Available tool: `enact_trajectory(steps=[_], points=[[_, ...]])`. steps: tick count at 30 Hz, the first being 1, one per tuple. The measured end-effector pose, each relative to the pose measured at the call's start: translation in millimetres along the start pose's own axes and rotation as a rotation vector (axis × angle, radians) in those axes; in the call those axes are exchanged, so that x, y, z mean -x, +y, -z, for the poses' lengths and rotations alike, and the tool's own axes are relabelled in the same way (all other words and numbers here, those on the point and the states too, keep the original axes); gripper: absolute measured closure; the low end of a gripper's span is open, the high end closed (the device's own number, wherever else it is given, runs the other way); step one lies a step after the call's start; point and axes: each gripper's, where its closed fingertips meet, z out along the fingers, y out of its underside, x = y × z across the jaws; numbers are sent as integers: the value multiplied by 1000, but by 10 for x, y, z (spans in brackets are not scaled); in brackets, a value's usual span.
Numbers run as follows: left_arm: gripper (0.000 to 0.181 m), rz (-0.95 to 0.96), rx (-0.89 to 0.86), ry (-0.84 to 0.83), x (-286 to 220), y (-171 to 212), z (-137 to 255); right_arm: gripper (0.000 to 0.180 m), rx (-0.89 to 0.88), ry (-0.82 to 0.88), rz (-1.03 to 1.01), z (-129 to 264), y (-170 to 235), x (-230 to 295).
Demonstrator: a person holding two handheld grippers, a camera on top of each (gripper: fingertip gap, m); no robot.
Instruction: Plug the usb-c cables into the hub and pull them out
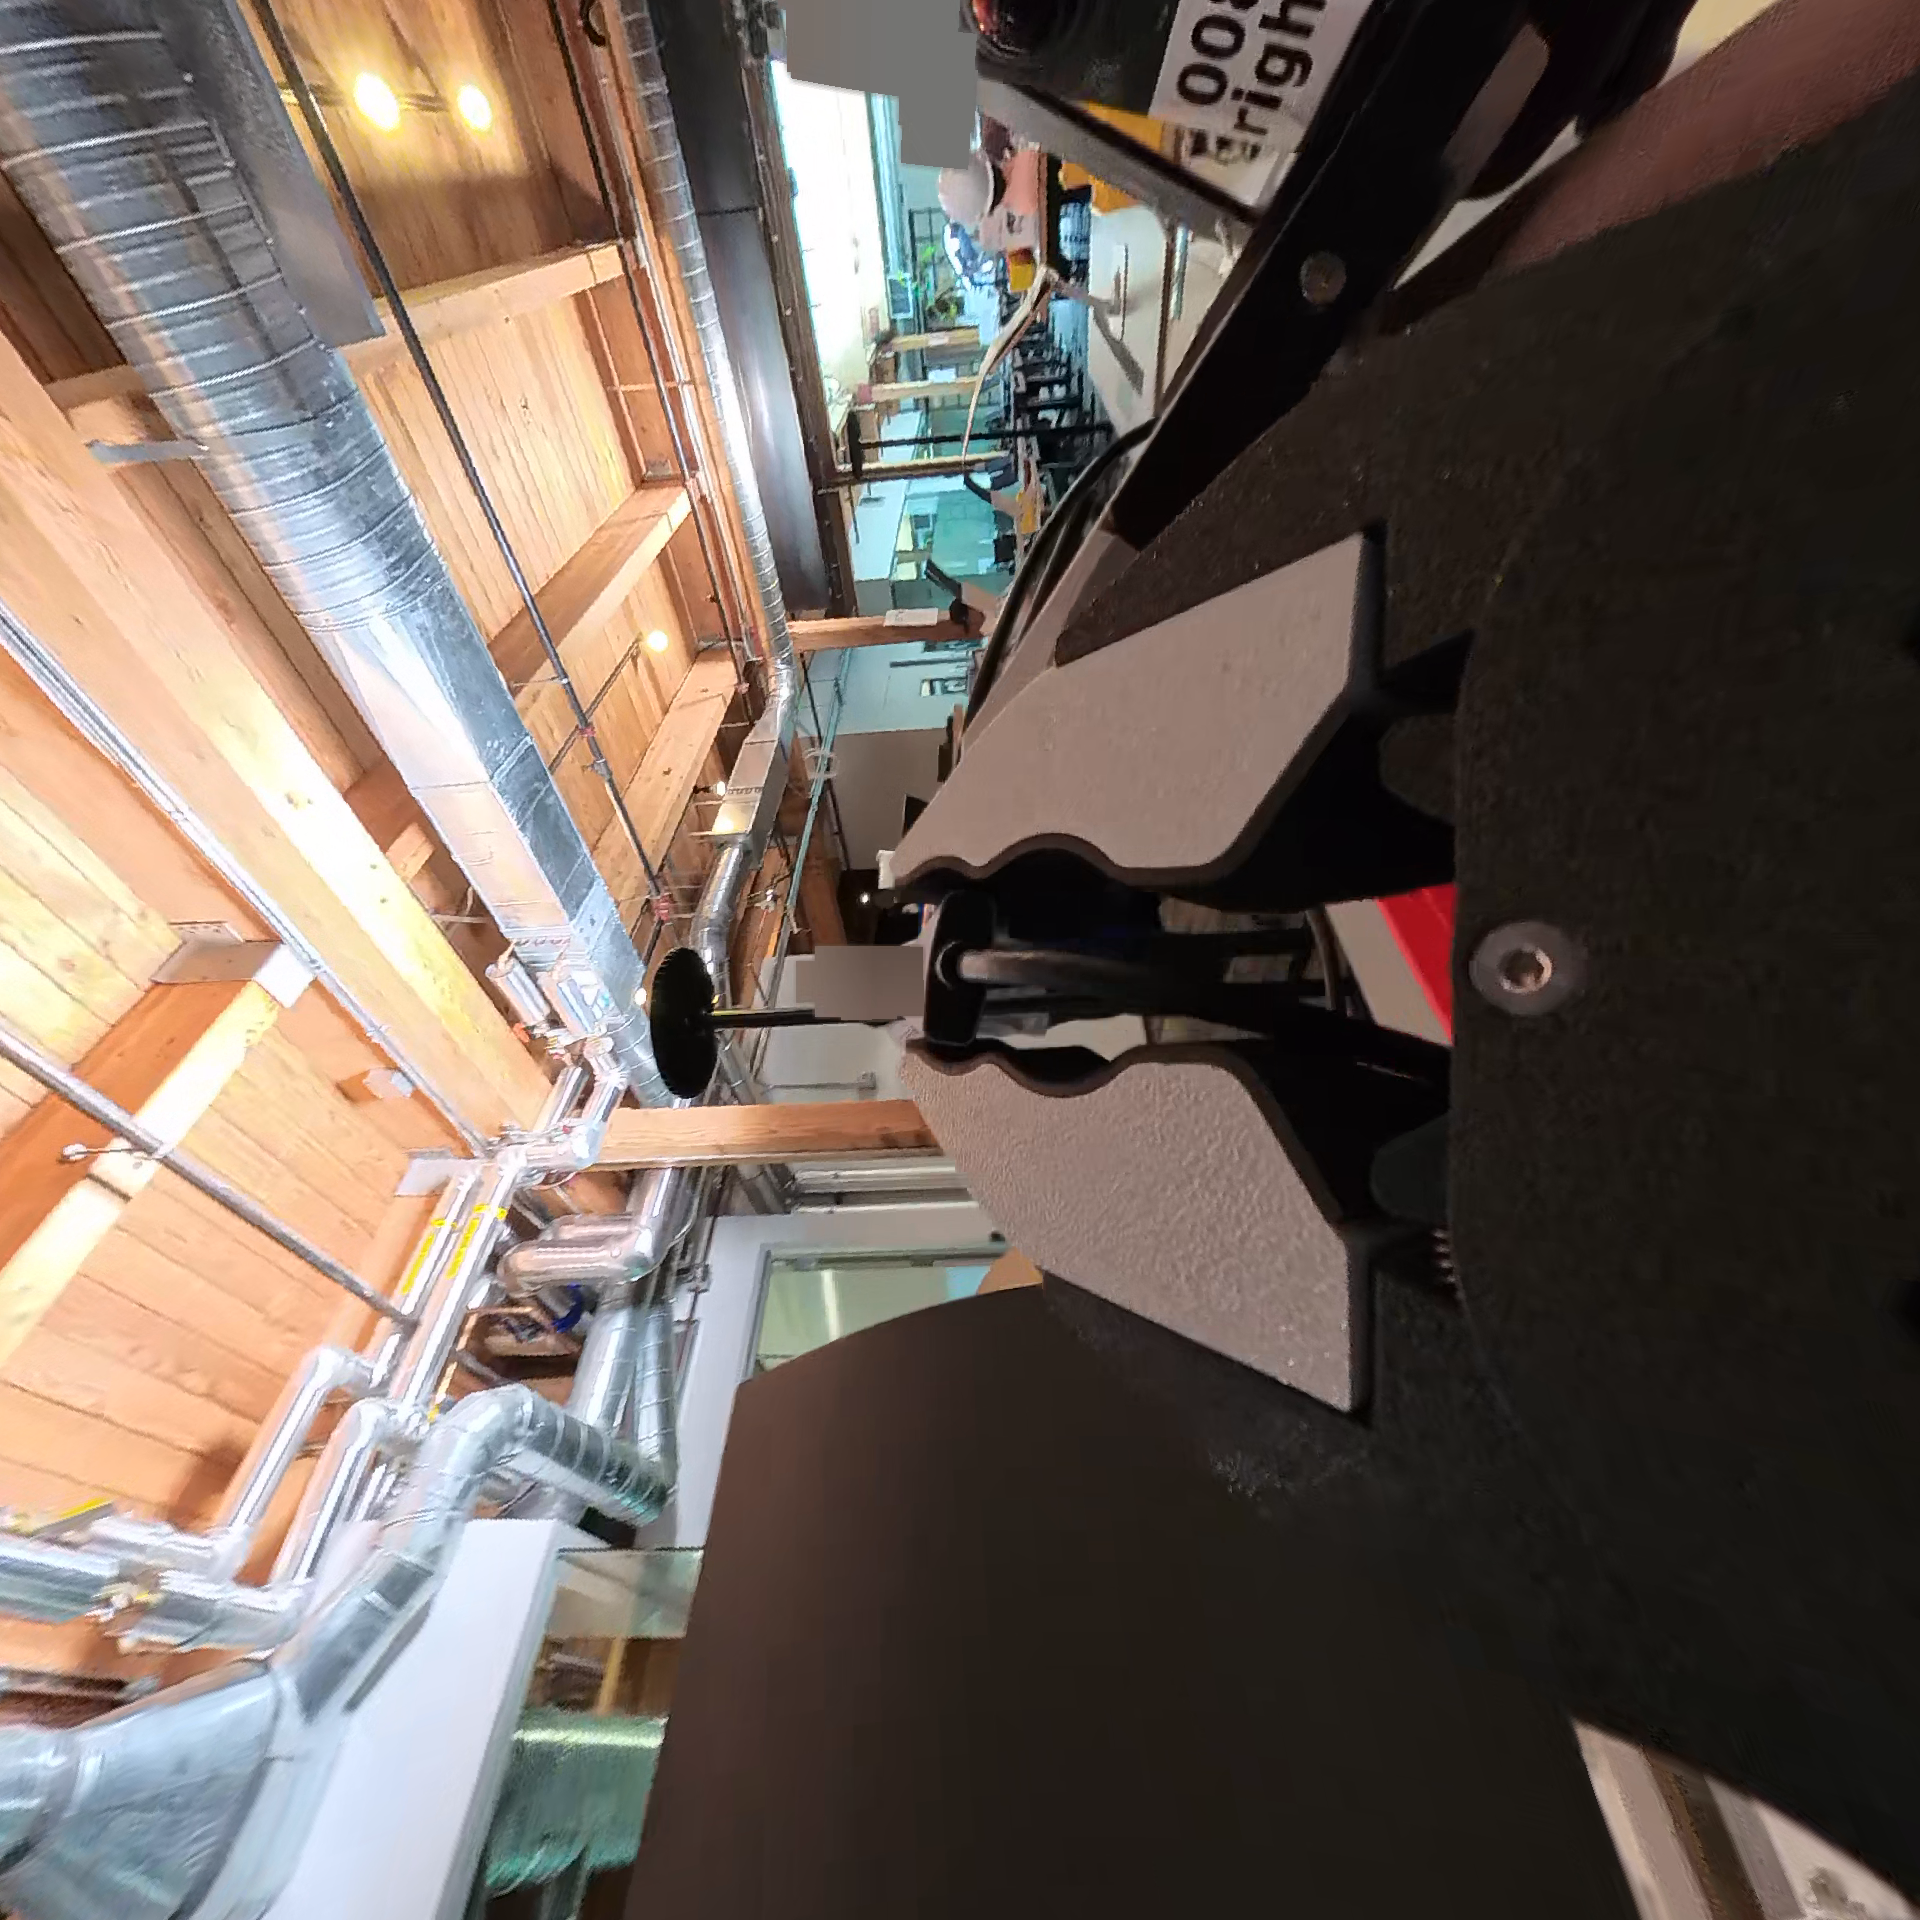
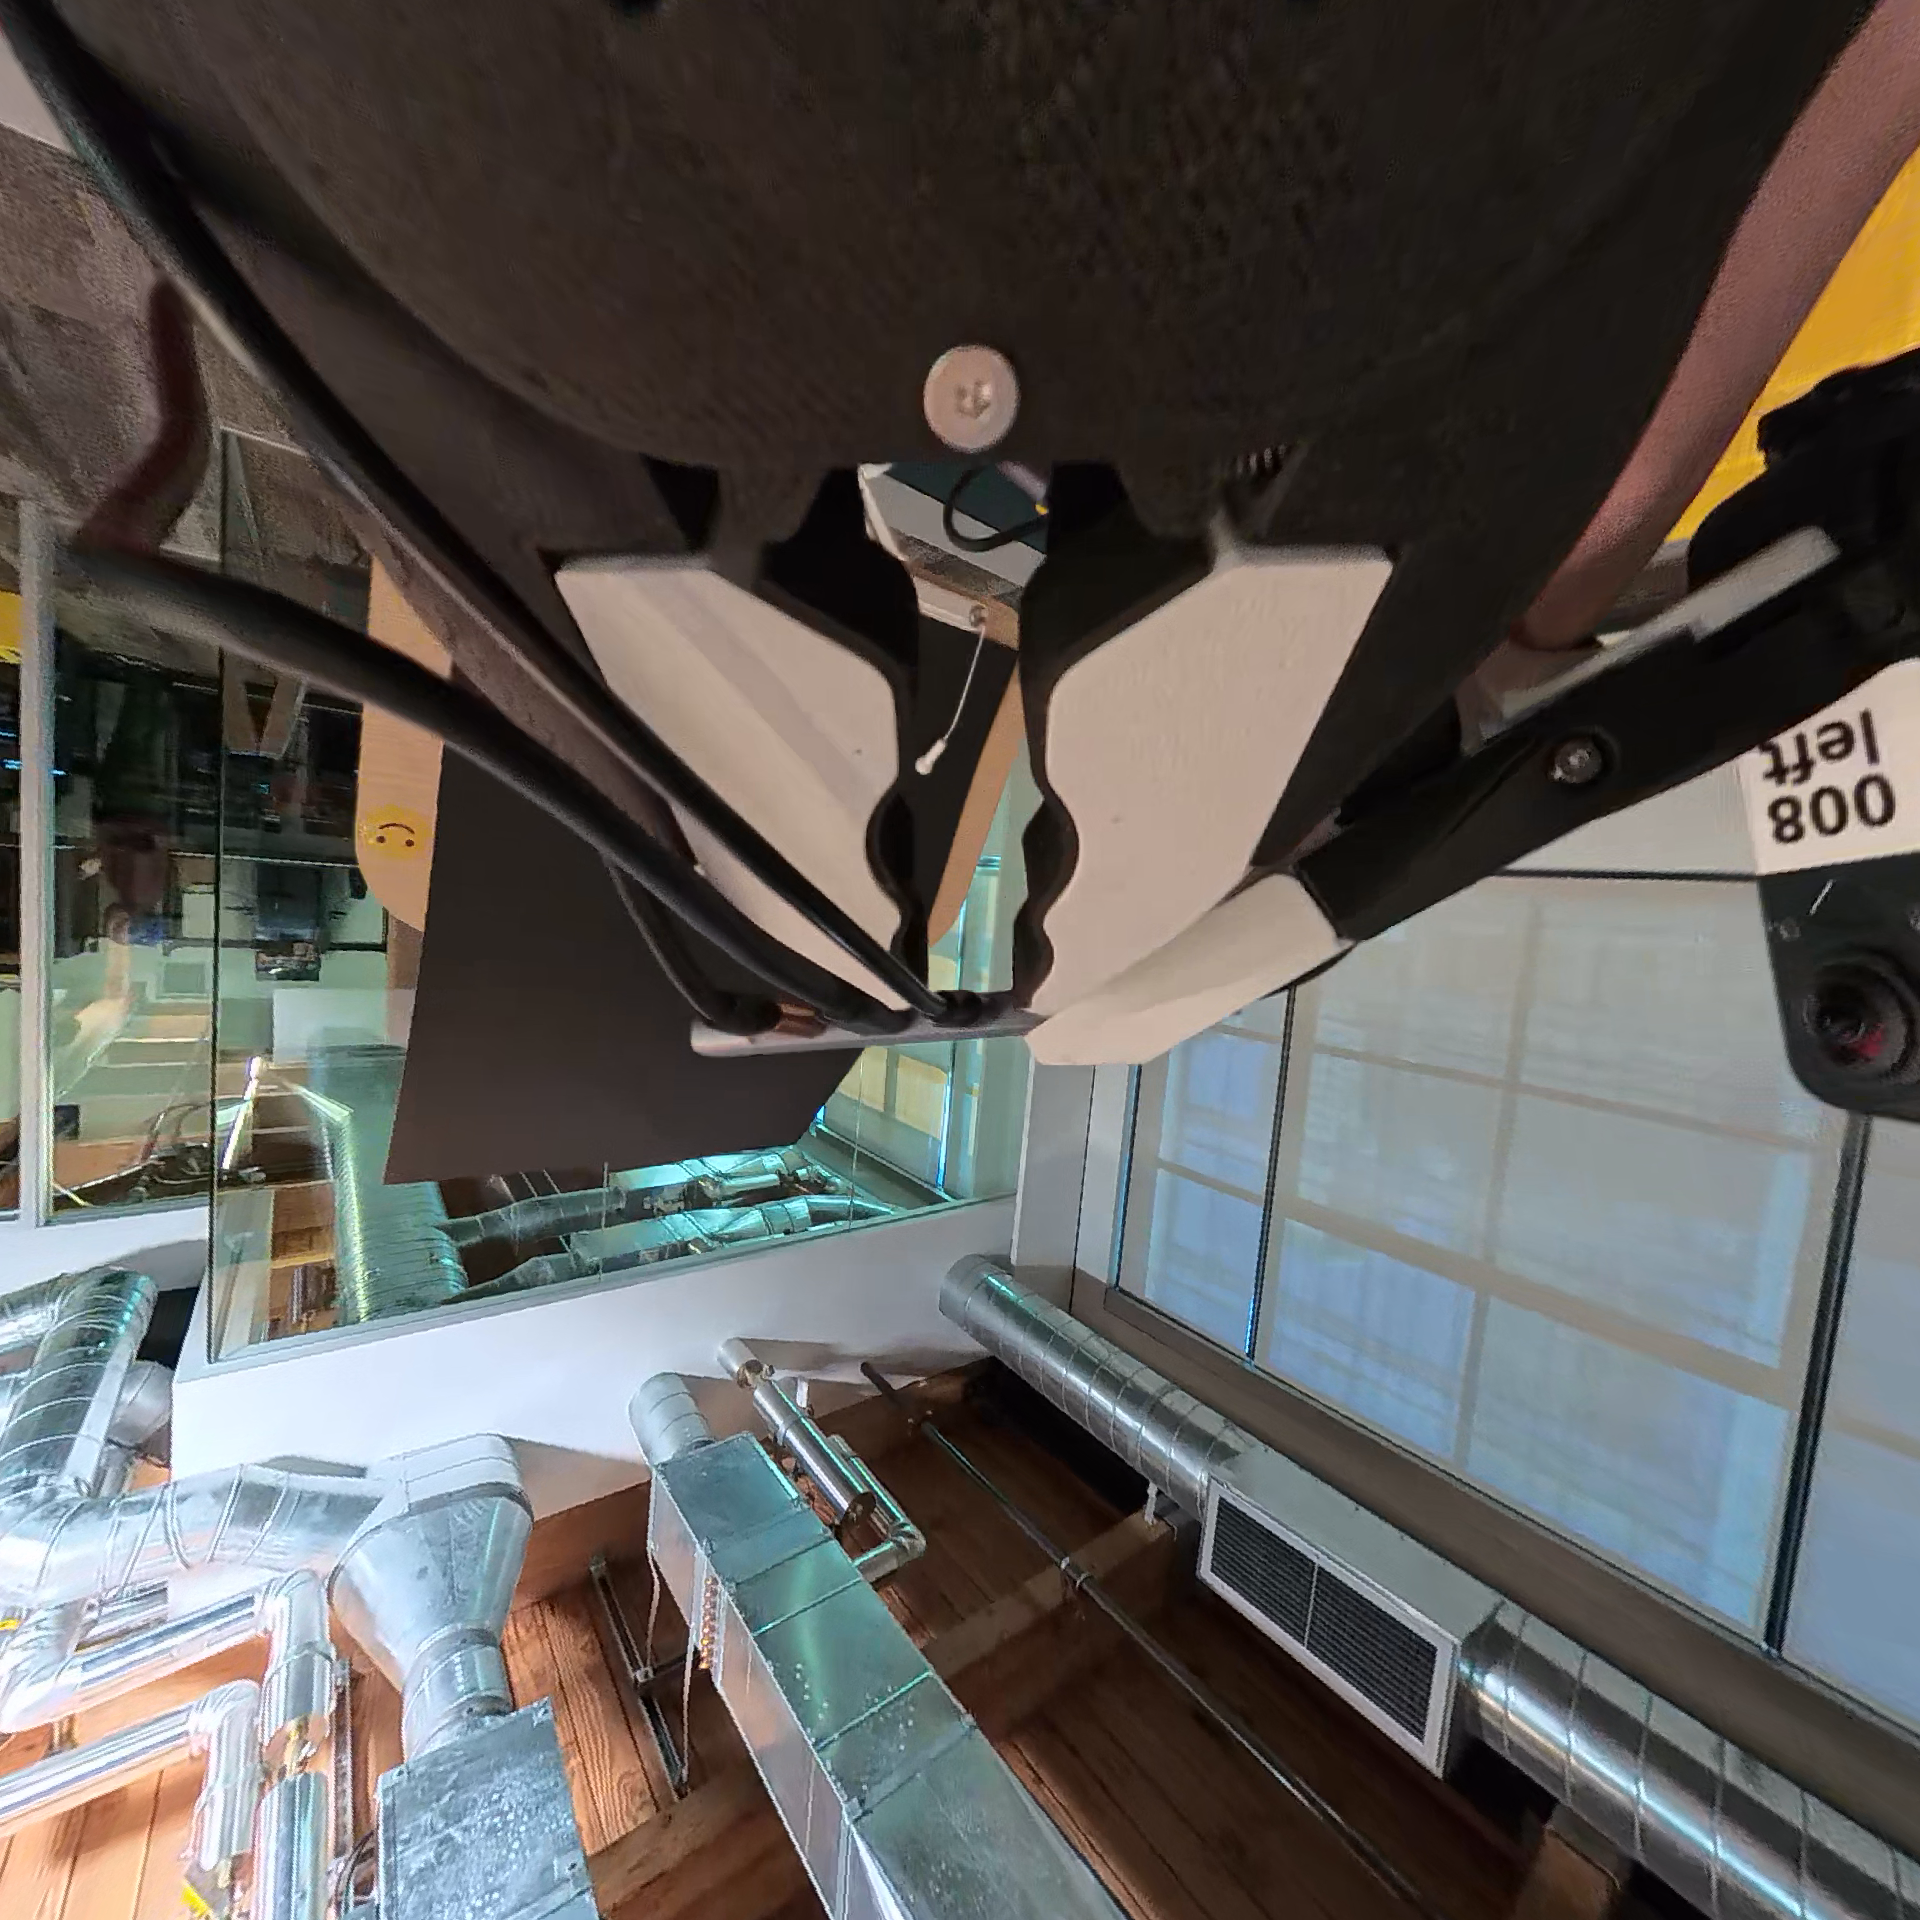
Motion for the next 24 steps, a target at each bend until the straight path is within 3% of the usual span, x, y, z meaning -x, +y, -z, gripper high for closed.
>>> enact_trajectory(steps=[9,15,24], points=[[157,41,-3,33,-71,53,-15,166,-13,10,-33,12,-66,-52],[157,105,24,75,-72,80,-29,168,14,23,99,14,-52,-70],[156,86,63,104,-104,124,-47,167,16,6,98,25,-70,-86]])
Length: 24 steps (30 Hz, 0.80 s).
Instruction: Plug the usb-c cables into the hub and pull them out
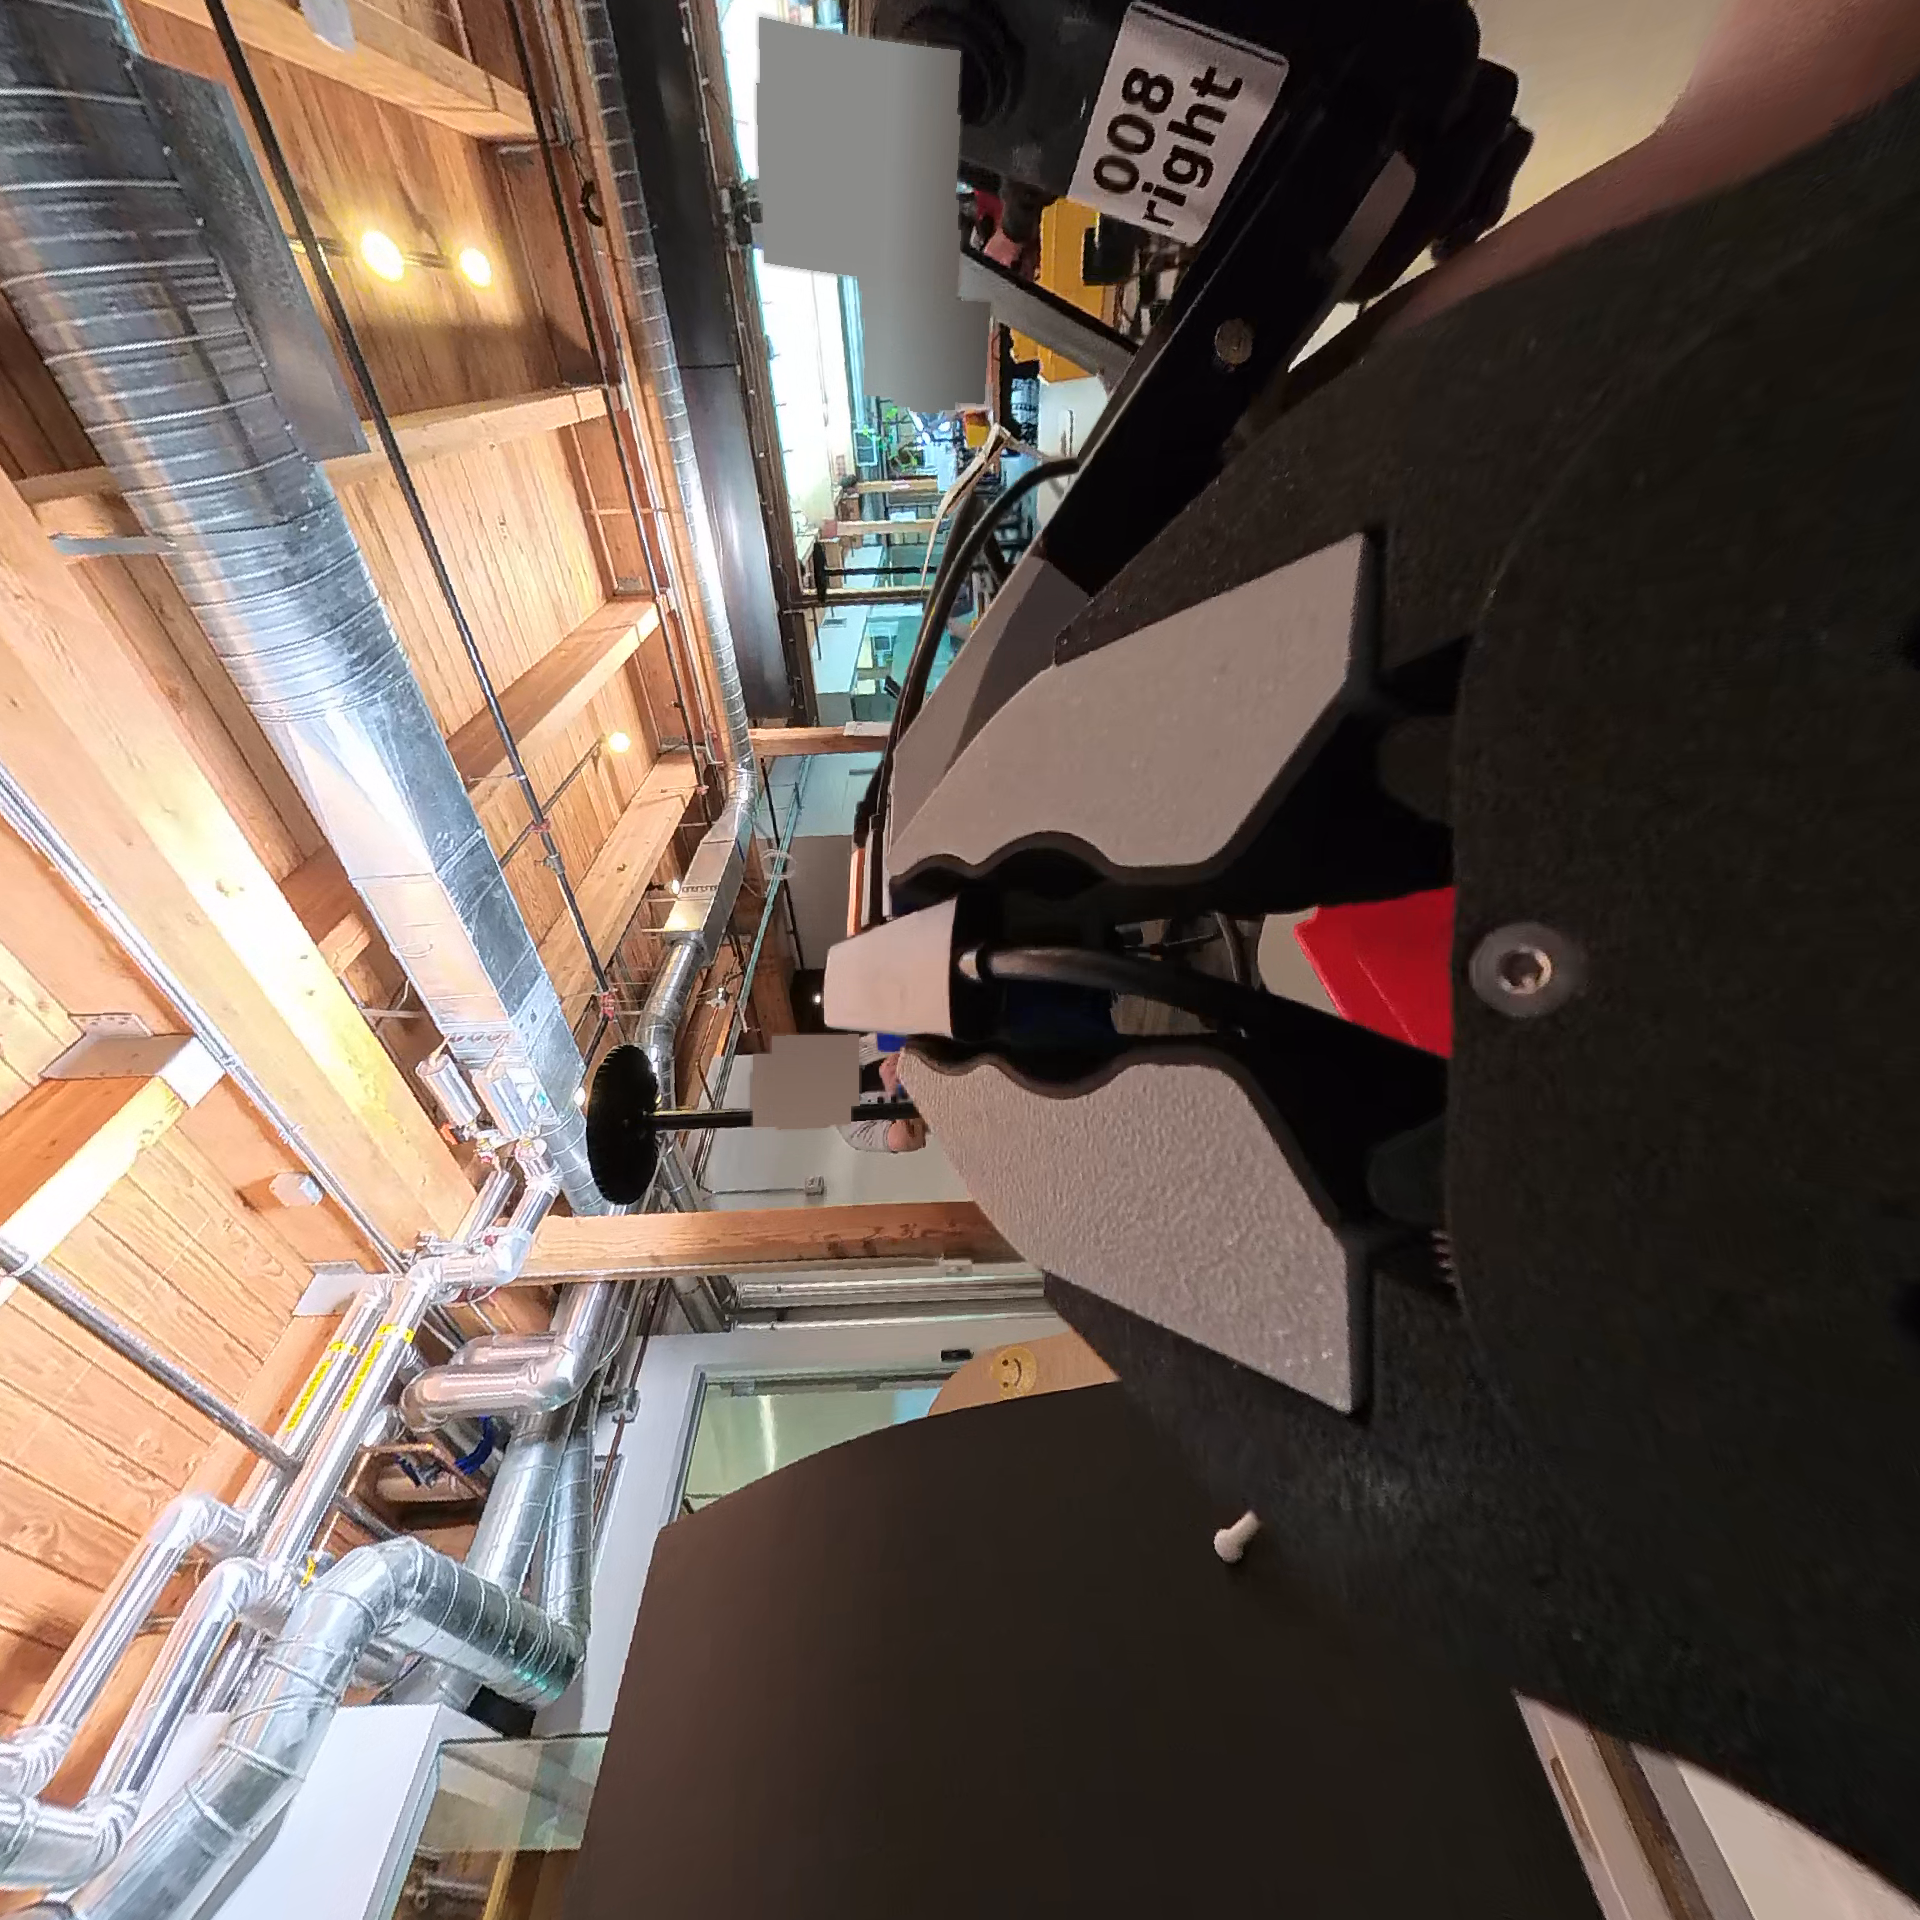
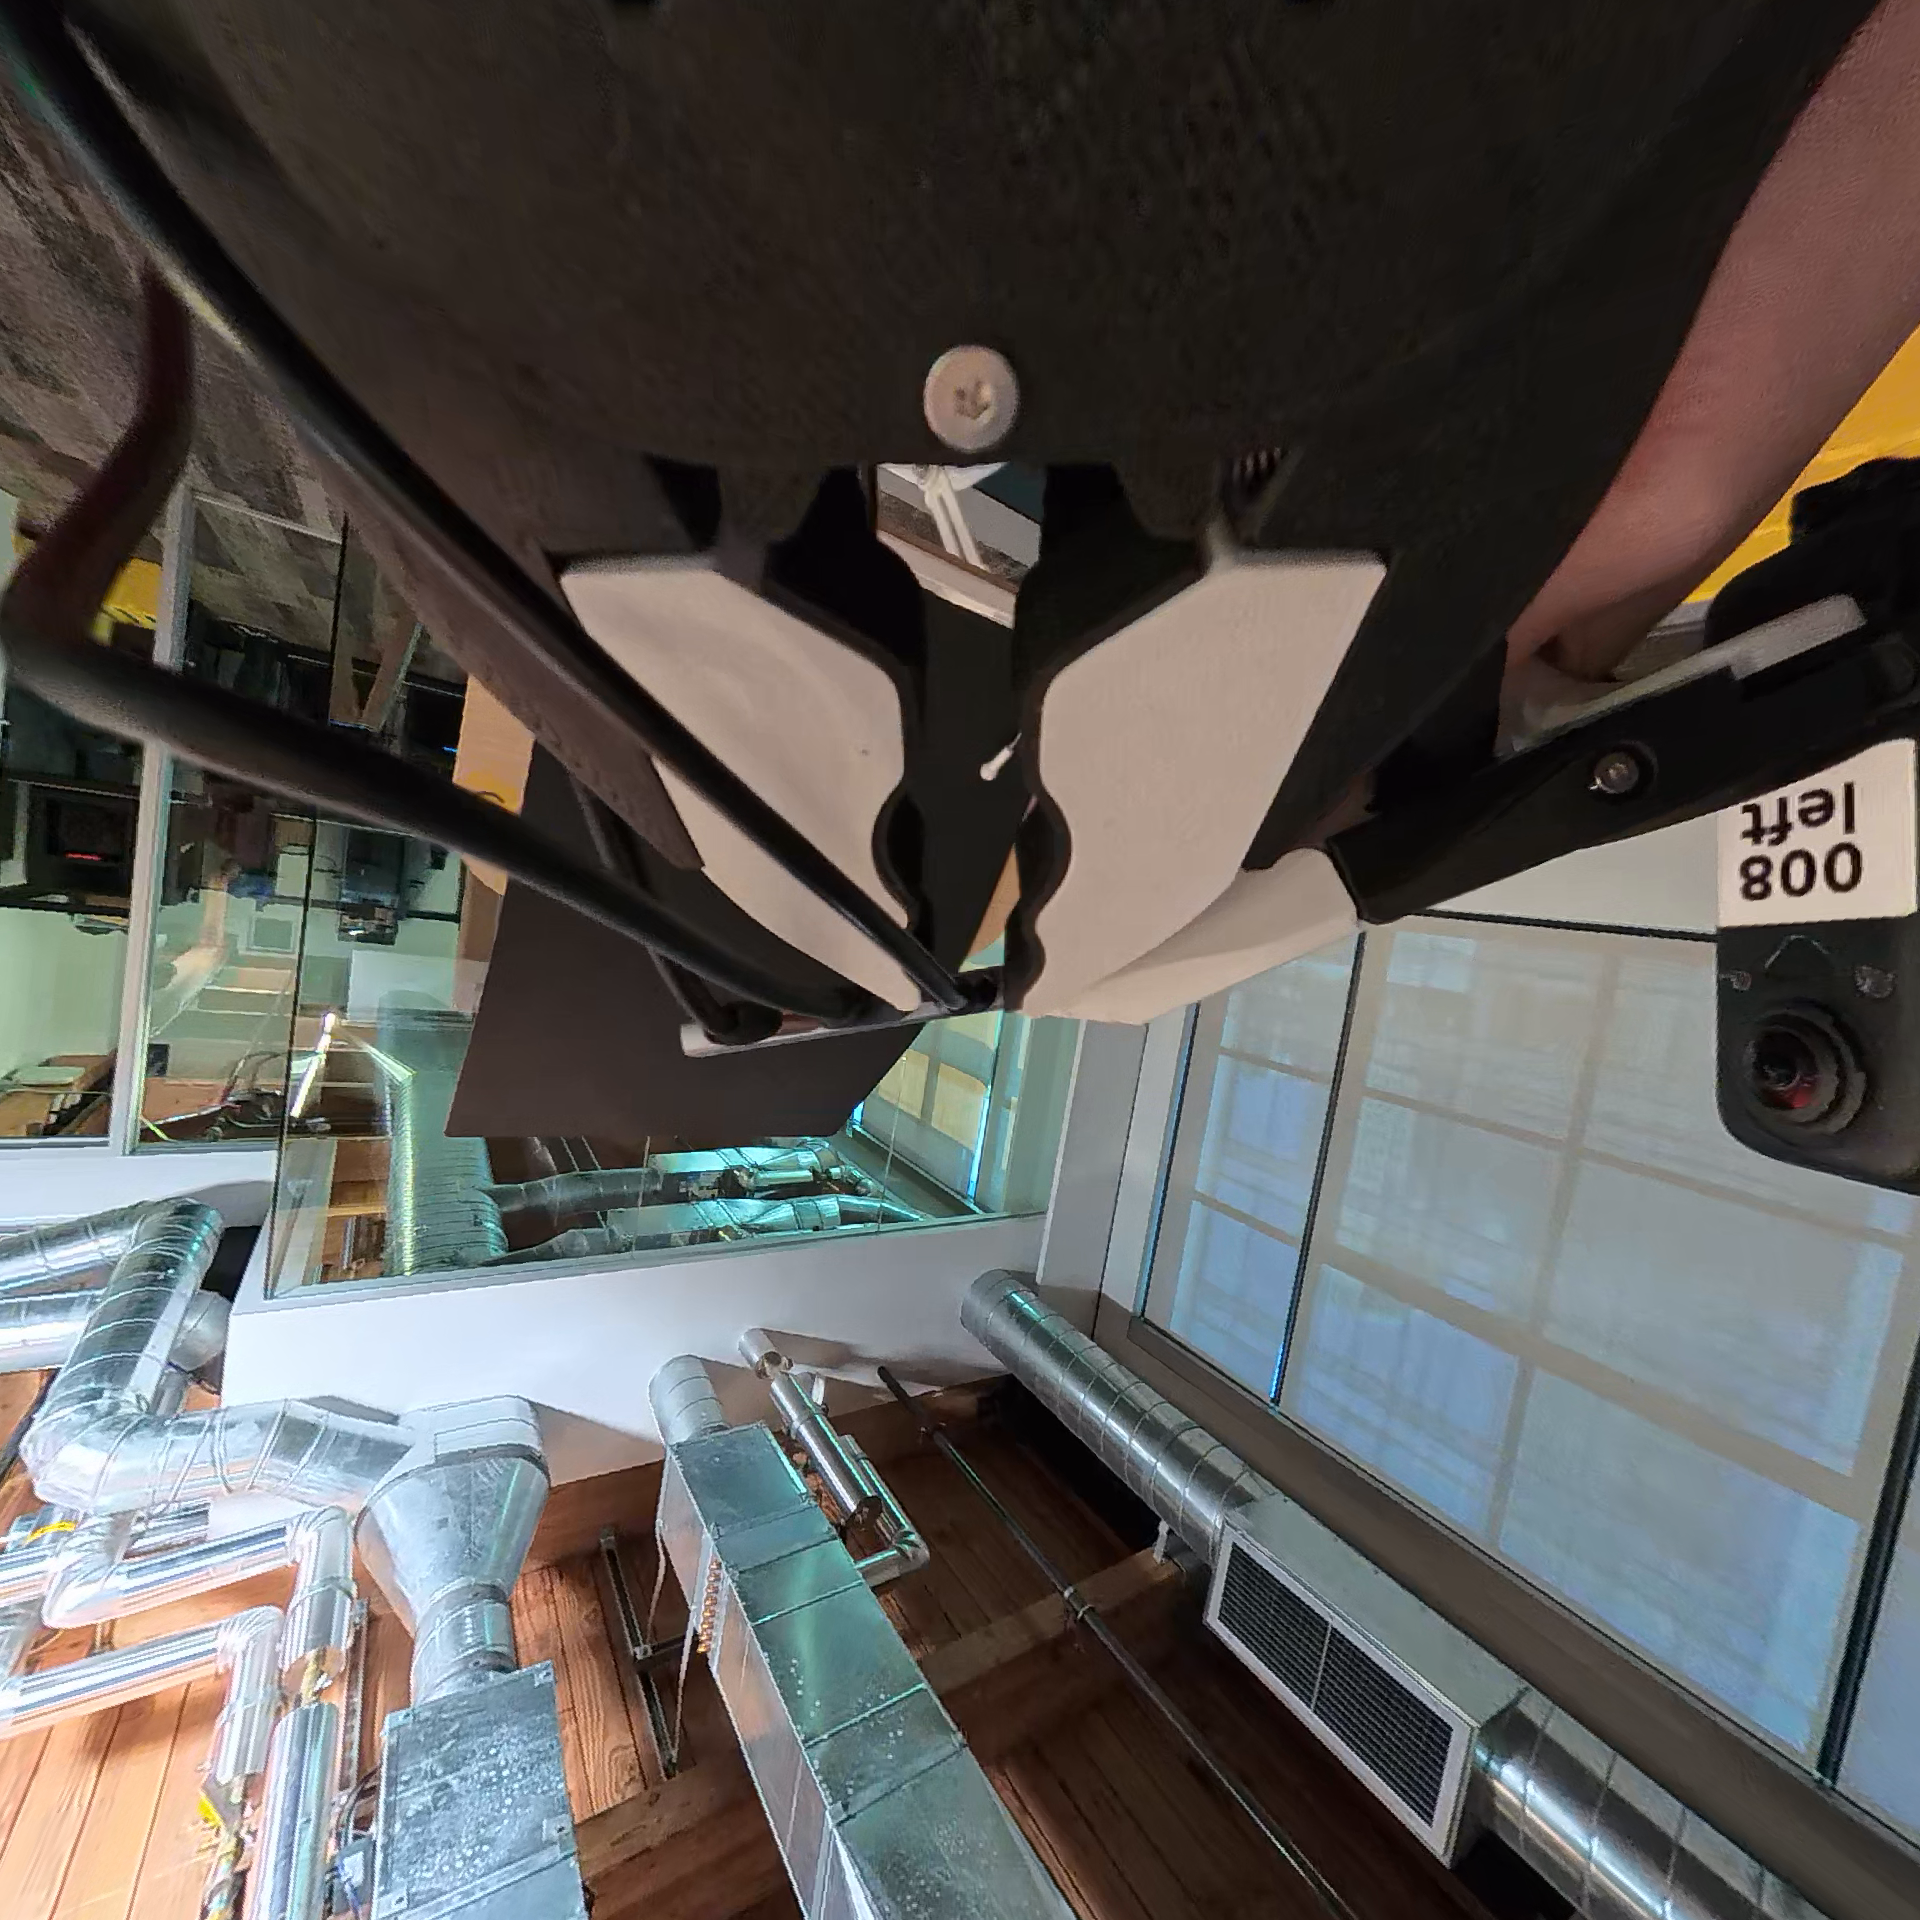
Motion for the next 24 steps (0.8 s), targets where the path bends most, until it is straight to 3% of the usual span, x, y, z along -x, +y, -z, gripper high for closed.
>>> enact_trajectory(steps=[11,20,24], points=[[157,7,50,26,-16,43,-28,167,12,-27,34,29,30,-45],[156,-241,118,-58,-22,30,-27,169,-29,-68,-3,59,-5,-49],[156,-261,79,-85,-63,-39,-38,169,-46,-68,39,62,-91,-30]])
